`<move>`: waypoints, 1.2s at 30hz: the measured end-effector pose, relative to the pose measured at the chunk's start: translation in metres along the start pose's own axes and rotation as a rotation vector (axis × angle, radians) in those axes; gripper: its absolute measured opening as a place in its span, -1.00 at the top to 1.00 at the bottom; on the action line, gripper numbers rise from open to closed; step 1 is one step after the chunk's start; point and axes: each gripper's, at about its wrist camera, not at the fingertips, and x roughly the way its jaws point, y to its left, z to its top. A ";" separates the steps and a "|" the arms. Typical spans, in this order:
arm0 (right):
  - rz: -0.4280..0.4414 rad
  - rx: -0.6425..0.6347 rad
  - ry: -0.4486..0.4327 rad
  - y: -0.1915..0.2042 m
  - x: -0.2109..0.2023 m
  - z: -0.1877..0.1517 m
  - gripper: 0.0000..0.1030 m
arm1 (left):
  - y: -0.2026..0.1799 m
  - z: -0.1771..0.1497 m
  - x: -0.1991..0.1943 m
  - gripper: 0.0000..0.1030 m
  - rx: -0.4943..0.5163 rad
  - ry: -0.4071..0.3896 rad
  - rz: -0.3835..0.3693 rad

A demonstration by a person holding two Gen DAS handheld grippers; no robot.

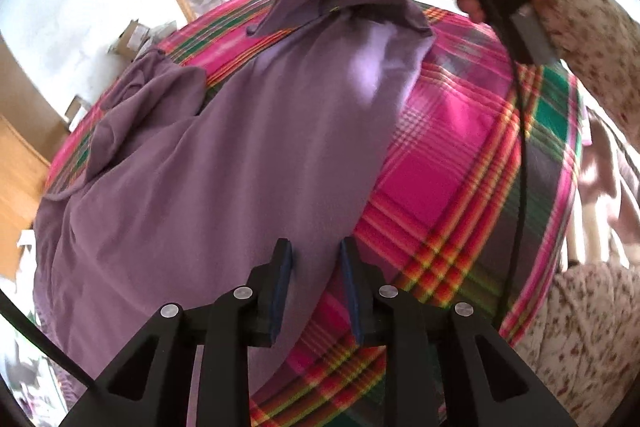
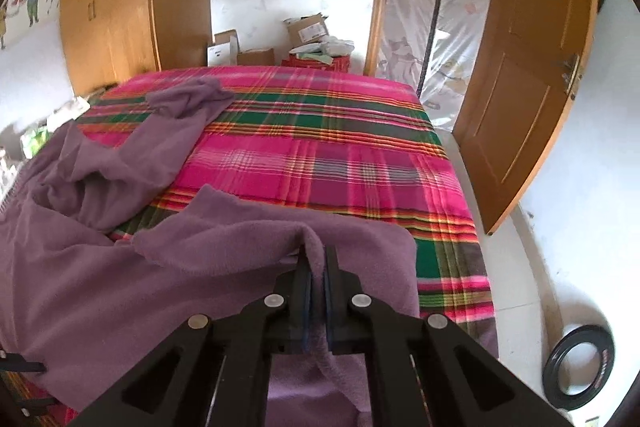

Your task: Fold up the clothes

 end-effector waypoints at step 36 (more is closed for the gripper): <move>-0.224 0.318 -0.056 -0.136 -0.098 -0.065 0.91 | 0.002 -0.014 -0.033 0.91 -0.058 -0.119 -0.122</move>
